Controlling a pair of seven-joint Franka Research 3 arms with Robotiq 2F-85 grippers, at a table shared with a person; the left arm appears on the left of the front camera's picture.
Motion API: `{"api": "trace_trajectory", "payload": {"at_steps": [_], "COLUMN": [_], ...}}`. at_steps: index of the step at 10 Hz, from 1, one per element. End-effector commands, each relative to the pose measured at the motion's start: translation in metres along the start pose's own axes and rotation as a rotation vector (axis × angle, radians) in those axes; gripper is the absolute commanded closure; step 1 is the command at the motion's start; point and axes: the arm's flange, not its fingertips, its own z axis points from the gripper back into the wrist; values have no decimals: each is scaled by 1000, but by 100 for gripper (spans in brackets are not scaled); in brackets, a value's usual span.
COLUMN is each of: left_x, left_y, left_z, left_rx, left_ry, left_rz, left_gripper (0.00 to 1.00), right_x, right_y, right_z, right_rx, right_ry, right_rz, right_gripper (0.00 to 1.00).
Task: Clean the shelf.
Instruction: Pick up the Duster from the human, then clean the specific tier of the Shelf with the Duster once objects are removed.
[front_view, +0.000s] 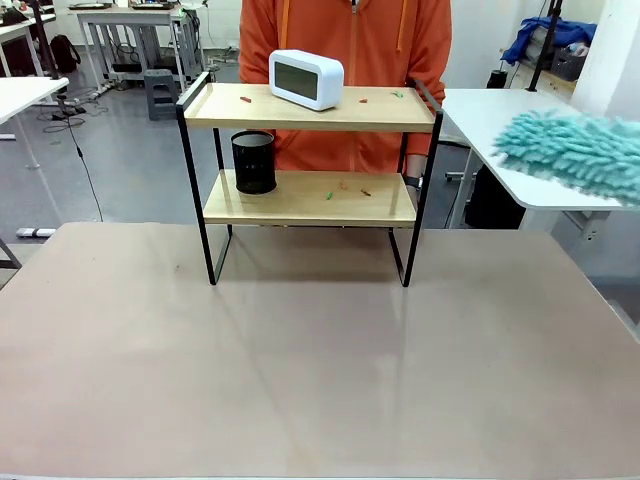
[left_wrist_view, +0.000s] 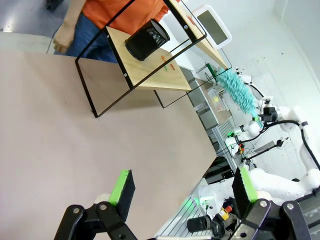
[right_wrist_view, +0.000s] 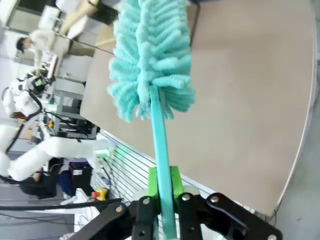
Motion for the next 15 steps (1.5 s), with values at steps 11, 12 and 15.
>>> {"api": "trace_trajectory", "payload": {"at_steps": [11,12,15], "left_x": [1,1,1], "left_y": [0,0,0], "left_z": [-2,-2,-2], "left_rx": [-17,-17,-17], "left_ry": [-18,-18,-18], "left_rz": [-18,-18,-18], "left_gripper": [0,0,0], "right_x": [-18,-18,-18], "right_y": [-8,-8,-8], "right_z": [4,4,4], "right_rx": [-19,-19,-19], "right_ry": [16,16,16], "right_rz": [8,8,8], "right_gripper": [100,100,100]}}
